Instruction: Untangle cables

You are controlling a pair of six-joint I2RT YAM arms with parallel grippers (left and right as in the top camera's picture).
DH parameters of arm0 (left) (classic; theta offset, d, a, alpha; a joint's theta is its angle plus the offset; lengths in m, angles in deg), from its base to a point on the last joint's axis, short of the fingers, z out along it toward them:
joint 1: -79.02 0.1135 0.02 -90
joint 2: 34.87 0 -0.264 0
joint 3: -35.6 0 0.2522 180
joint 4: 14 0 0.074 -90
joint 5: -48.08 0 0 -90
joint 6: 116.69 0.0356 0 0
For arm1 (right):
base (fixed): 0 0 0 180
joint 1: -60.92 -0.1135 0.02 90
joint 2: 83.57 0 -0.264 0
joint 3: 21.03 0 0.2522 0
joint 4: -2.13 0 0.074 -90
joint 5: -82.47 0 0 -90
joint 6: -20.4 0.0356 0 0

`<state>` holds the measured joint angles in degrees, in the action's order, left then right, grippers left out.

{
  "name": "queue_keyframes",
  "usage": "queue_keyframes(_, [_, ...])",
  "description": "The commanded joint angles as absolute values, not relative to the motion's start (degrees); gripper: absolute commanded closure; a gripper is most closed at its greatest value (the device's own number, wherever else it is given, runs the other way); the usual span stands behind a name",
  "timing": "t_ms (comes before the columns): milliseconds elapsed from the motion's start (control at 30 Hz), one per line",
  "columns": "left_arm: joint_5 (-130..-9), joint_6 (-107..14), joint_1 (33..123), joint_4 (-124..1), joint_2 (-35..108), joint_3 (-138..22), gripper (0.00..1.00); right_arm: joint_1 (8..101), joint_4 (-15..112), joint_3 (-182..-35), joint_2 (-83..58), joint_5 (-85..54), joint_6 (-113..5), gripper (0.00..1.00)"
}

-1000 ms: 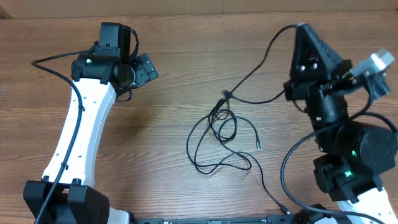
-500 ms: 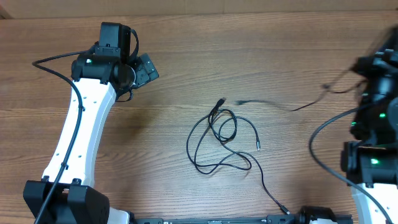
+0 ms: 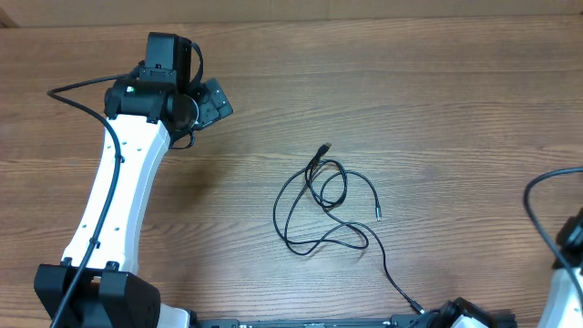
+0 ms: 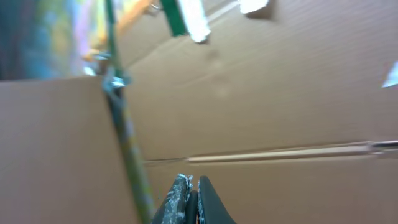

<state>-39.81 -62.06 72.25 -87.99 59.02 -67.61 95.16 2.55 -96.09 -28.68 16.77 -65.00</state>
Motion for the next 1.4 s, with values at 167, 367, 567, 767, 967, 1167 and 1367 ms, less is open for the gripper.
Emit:
queue_keyframes(167, [-40.1, -61.4, 71.9, -87.9, 58.6, -68.3, 0.0, 102.1, 4.1, -97.4, -20.4, 20.9, -72.8, 0.96])
queue_keyframes(367, [-40.1, -61.4, 72.0, -87.9, 58.6, -68.3, 0.0, 102.8, 5.9, -97.4, -13.2, 21.0, -72.7, 0.96])
queue_keyframes(567, [-40.1, -61.4, 72.0, -87.9, 58.6, -68.3, 0.0, 102.9, 8.5, -97.4, -6.4, 21.0, -72.6, 0.96])
queue_keyframes(767, [-40.1, -61.4, 72.0, -87.9, 58.6, -68.3, 0.0, 105.9, 12.3, -97.4, 0.8, 21.0, -67.5, 0.96])
queue_keyframes(967, [-40.1, -61.4, 72.0, -87.9, 58.6, -68.3, 0.0, 112.9, 17.8, -97.4, 7.8, 16.4, -57.9, 0.96])
queue_keyframes(1167, [-40.1, -61.4, 71.9, -87.9, 58.6, -68.3, 0.0, 120.2, 20.5, -97.4, 14.6, 2.8, -53.3, 0.96])
queue_keyframes(1367, [-40.1, -61.4, 71.9, -87.9, 58.6, -68.3, 0.0, 122.9, 21.0, -97.4, 17.8, 0.0, -53.0, 0.66])
